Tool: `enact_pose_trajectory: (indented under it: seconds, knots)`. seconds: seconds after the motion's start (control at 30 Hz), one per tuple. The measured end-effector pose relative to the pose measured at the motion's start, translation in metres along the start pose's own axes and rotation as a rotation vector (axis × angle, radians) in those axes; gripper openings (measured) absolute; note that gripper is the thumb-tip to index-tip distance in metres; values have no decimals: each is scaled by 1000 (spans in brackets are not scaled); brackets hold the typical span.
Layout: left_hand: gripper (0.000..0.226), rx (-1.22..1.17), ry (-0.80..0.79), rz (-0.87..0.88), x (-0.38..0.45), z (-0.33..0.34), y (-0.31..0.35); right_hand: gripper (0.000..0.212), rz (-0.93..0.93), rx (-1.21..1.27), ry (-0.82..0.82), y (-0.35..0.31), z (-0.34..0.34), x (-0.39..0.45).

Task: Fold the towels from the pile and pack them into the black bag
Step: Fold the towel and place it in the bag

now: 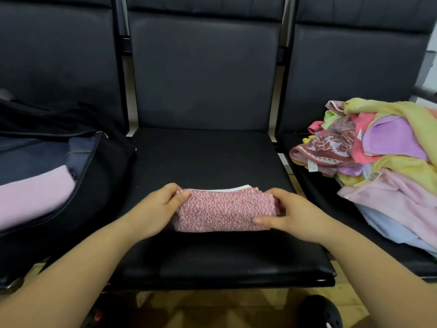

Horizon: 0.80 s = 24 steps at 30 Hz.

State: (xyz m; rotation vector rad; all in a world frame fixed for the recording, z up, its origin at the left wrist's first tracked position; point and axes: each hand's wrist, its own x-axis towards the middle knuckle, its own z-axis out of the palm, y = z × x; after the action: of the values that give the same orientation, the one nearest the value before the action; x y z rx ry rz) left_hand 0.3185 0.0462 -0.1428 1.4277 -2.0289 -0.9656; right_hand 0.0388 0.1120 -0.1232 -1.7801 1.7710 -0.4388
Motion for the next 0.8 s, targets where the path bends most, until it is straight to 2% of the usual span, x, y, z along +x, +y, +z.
enact_pose_trajectory:
  seconds: [0.1, 0.2, 0.23, 0.3, 0.37, 0.53, 0.7, 0.8]
  knots:
    - [29, -59, -21, -74, 7, -4, 3, 56, 25, 122, 64, -1, 2, 8]
    - [65, -84, -150, -152, 9, -12, 9, 47, 68, 140, 133, -2, 8, 19]
    - [70, -66, -191, -170, 10, -12, 11, 45, 95, 159, 149, -2, 10, 23]
    - [64, -19, -208, -195, 15, -9, 9, 40, 161, 156, 157, -3, 14, 30]
    - [57, 69, -152, -218, 22, -1, 5, 41, 249, 103, 143, -2, 18, 36]
    - [67, 218, -105, -330, 37, 12, -2, 43, 343, -51, 166, -4, 19, 47]
    - [47, 4, -188, -347, 38, 9, -1, 39, 343, -103, 91, -6, 23, 50]
    - [78, -229, -223, -369, 37, 4, -1, 31, 278, -35, 89, -10, 25, 48]
